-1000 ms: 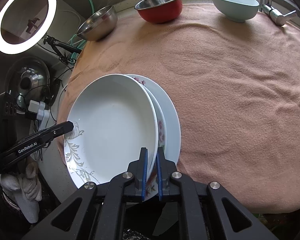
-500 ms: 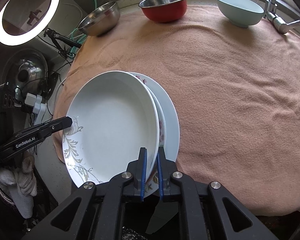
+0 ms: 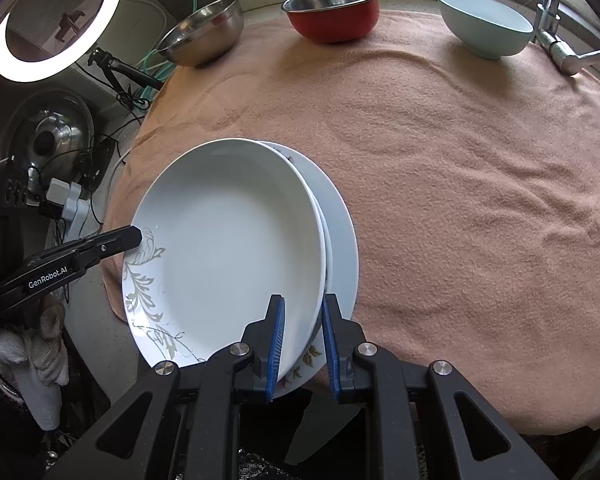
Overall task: Organize plates and bowls
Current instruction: 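Lower the white leaf plate onto the pink plate stack and open both tools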
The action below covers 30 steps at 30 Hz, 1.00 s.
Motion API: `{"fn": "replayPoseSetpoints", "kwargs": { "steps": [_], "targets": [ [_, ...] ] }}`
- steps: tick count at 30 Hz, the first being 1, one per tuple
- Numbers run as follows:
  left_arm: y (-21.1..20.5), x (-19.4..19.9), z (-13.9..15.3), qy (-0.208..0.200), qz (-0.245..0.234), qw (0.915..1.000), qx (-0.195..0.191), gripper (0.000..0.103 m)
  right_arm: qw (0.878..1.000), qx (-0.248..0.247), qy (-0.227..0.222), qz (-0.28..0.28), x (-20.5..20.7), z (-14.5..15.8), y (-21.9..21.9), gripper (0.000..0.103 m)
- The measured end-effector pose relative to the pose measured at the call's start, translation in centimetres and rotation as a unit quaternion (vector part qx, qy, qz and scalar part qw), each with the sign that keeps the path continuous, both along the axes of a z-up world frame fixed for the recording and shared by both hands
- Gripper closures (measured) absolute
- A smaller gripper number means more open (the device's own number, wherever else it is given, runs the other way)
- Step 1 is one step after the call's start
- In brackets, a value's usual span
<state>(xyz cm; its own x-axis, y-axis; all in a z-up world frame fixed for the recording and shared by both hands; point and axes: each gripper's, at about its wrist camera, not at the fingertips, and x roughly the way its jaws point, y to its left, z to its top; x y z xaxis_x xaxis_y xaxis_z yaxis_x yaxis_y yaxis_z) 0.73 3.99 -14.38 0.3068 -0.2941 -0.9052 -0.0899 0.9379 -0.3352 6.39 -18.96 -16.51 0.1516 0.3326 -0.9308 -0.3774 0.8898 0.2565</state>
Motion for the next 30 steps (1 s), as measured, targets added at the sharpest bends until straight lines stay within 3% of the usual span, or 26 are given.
{"fn": "replayPoseSetpoints", "kwargs": {
  "steps": [18,30],
  "targets": [
    [0.1,0.4,0.8,-0.006,0.004,1.0,0.001,0.097,1.0,0.007,-0.005,-0.007,0.1,0.3,-0.5,0.087],
    [0.5,1.3,2.4,-0.016,0.027,0.9995,0.003,0.095,0.998,0.043,-0.037,-0.026,1.3,2.6,-2.3,0.087]
  ]
}}
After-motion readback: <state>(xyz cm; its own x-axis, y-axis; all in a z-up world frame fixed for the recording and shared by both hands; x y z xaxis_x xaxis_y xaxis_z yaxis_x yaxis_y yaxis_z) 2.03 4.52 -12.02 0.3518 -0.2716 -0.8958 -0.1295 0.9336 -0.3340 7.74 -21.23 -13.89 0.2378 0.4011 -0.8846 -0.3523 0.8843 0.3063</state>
